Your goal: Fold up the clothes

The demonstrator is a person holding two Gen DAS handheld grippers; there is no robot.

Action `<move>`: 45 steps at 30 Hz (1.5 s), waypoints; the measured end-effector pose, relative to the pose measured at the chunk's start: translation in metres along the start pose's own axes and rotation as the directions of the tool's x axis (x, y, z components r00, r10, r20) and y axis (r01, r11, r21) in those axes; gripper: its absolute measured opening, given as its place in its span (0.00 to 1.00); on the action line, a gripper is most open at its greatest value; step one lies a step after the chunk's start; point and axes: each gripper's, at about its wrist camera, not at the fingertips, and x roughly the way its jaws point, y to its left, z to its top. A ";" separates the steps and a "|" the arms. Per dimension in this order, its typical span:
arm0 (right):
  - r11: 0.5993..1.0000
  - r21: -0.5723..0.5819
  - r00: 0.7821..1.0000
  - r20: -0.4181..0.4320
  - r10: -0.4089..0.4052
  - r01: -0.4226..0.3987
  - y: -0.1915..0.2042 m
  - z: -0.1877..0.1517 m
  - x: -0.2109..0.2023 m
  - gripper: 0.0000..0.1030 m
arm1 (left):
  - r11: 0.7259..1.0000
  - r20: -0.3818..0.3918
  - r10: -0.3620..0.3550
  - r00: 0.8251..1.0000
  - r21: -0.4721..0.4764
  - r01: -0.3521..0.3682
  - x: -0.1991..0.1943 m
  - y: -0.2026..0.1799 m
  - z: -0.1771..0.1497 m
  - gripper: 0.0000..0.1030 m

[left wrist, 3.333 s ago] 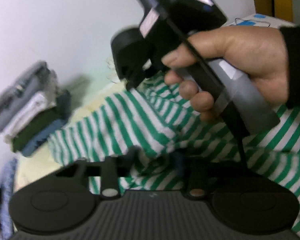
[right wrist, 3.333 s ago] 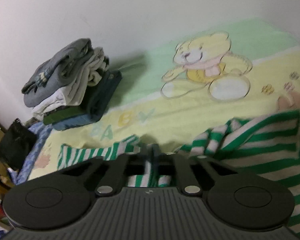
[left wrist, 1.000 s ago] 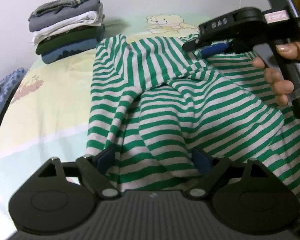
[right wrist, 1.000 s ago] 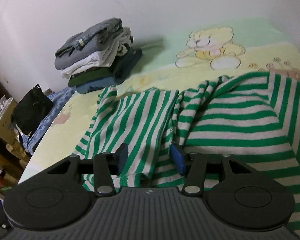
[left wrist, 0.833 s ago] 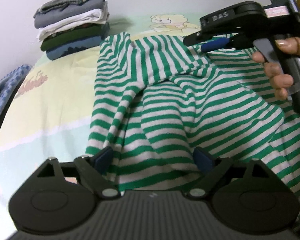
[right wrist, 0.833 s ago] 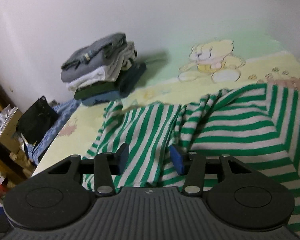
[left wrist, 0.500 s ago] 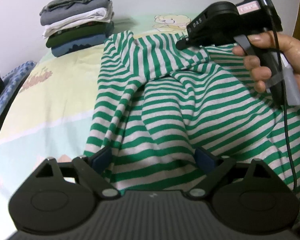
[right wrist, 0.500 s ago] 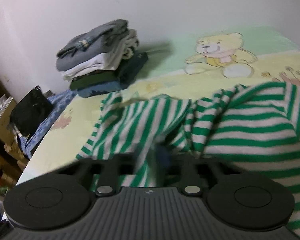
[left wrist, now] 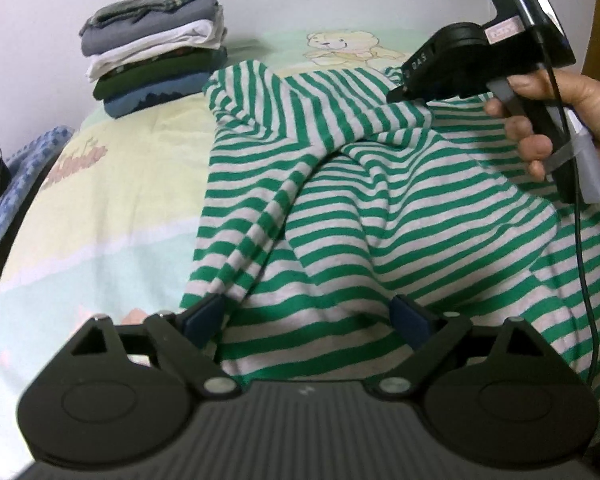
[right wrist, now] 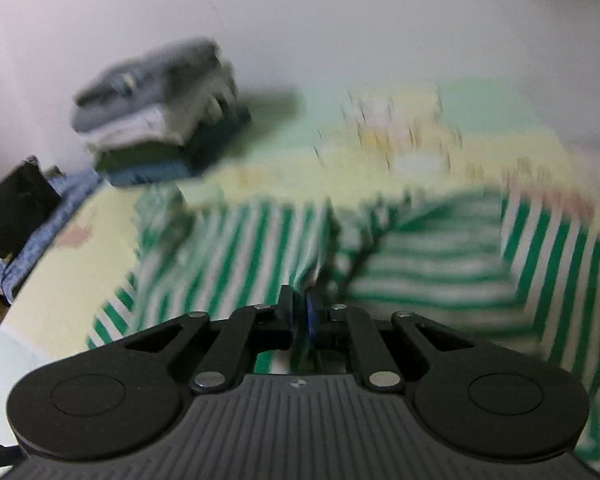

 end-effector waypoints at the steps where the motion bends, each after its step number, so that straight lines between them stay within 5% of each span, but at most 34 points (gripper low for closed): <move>1: 1.000 0.021 1.000 0.010 0.018 -0.018 -0.002 -0.001 -0.002 0.15 | 1.000 0.000 0.004 1.000 0.005 -0.004 -0.001 0.000 0.000 0.89; 4: 0.995 0.068 0.997 0.042 0.072 -0.075 -0.009 0.000 -0.010 0.45 | 1.000 -0.006 0.017 1.000 -0.007 -0.017 -0.005 0.003 -0.003 0.90; 12: 0.992 -0.001 0.988 0.084 0.127 -0.127 -0.009 0.027 0.009 0.45 | 0.997 -0.051 0.044 0.998 -0.062 -0.047 -0.001 0.016 -0.010 0.93; 17: 0.997 -0.075 0.995 0.099 0.020 -0.013 -0.002 0.043 0.050 0.46 | 0.998 -0.050 0.054 0.997 -0.029 -0.055 -0.002 0.010 -0.012 0.93; 19: 0.997 -0.079 0.997 0.081 -0.006 0.012 -0.001 0.047 0.062 0.40 | 0.998 -0.054 0.057 0.997 -0.022 -0.058 -0.001 0.010 -0.014 0.93; 20: 0.997 -0.073 0.996 0.085 -0.006 0.013 -0.001 0.048 0.063 0.16 | 0.998 -0.057 0.057 0.997 -0.023 -0.059 -0.001 0.011 -0.015 0.93; 21: 0.998 -0.070 0.995 0.098 0.003 0.004 -0.002 0.049 0.060 0.04 | 0.998 -0.060 0.056 0.997 -0.027 -0.058 -0.001 0.012 -0.015 0.94; 27: 0.998 -0.053 0.984 0.177 0.023 -0.013 -0.005 0.052 0.032 0.02 | 0.998 -0.061 0.042 0.997 -0.045 -0.045 0.003 0.016 -0.012 0.94; 29: 0.999 -0.040 0.986 0.167 0.009 -0.002 -0.009 0.052 0.033 0.10 | 0.999 -0.061 0.036 0.997 -0.037 -0.039 0.004 0.015 -0.011 0.94; 30: 0.999 -0.033 0.988 0.152 -0.006 0.011 -0.011 0.052 0.037 0.30 | 0.999 -0.061 0.035 0.998 -0.030 -0.037 0.004 0.014 -0.011 0.94; 32: 0.999 -0.027 0.992 0.122 -0.025 0.028 -0.013 0.050 0.045 0.45 | 0.999 -0.061 0.032 0.998 -0.017 -0.034 0.004 0.011 -0.010 0.95; 35: 0.999 -0.034 0.996 0.093 0.005 -0.002 -0.011 0.047 0.053 0.43 | 1.000 -0.061 0.030 0.998 -0.004 -0.030 0.004 0.009 -0.011 0.96; 37: 0.999 -0.041 0.997 0.076 -0.005 0.008 -0.009 0.046 0.058 0.25 | 0.999 -0.060 0.031 0.998 -0.006 -0.031 0.004 0.011 -0.011 0.96; 38: 0.999 -0.038 0.997 0.071 -0.004 0.007 -0.009 0.046 0.059 0.05 | 0.999 -0.060 0.031 0.998 -0.009 -0.032 0.004 0.011 -0.011 0.96; 45: 0.999 -0.021 0.974 0.223 -0.041 0.047 -0.011 0.051 0.012 0.03 | 0.999 -0.052 0.036 0.998 -0.024 -0.037 0.002 0.016 -0.012 0.96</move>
